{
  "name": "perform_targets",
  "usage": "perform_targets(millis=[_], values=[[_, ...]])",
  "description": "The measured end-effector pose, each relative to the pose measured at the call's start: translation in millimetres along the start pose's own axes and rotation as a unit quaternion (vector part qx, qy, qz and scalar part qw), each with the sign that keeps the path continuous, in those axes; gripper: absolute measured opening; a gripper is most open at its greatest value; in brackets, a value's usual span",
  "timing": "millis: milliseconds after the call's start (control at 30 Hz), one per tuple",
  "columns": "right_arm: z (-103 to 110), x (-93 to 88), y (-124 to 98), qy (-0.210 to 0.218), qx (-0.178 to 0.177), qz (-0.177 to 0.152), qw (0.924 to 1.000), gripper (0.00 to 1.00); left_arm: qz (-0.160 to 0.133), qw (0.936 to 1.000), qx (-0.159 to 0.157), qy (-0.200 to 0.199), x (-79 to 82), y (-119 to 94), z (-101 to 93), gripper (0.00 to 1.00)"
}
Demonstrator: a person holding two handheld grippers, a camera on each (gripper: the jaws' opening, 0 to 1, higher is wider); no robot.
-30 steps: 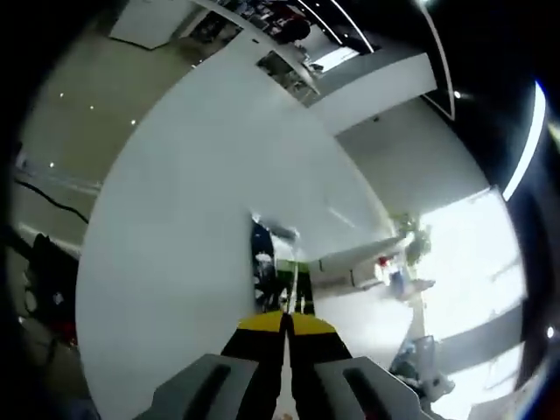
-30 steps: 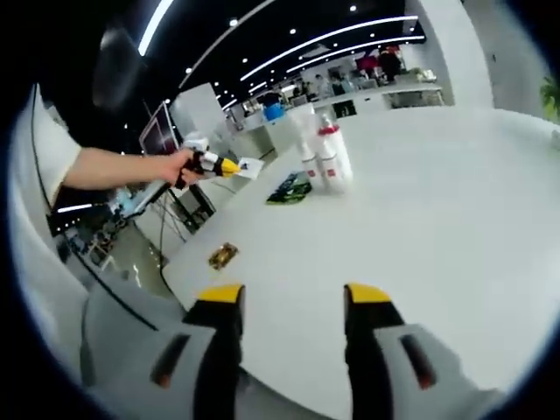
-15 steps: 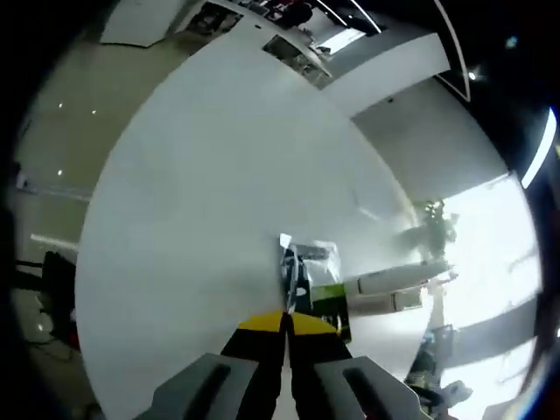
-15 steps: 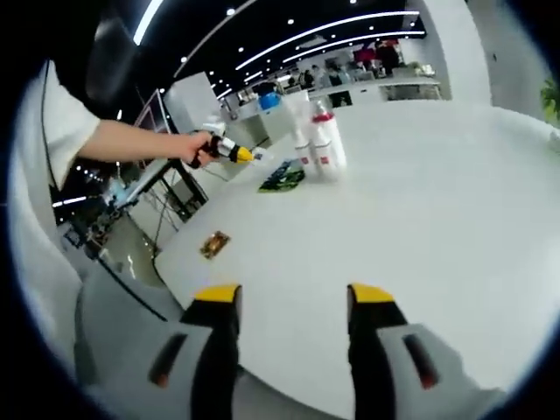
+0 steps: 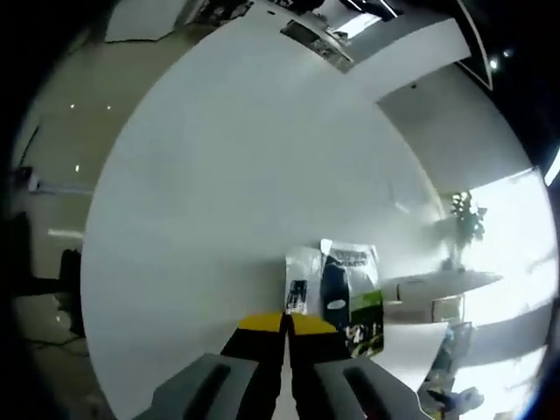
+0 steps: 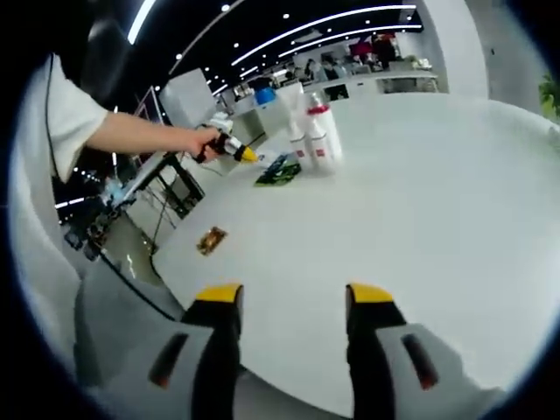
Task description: Arrange the skincare products in the storage area until every visible bottle or jar stands upright without overlapping.
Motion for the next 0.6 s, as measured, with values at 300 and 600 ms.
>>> perform_targets(millis=[300,600], values=[[-0.2,-0.4,-0.1,0.004,0.002,0.001,1.0,0.48,0.001,0.9994,0.032,-0.012,-0.6,2.0,6.0,0.01],[0.6,-0.4,-0.9,0.004,0.005,-0.001,1.0,0.48,0.014,0.9984,0.055,0.003,-2.2,3.9,7.6,0.05]])
Point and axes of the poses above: the point that each gripper's makers call its tool centre point, and the gripper's own axes: y roughly forward along the fingers, z roughly to its left, x roughly out of its top, the point moved 9 cm from there along -y, roughly backward along the fingers, and after that the axes turned 5 degrees about -x, right-handed, at the moved point
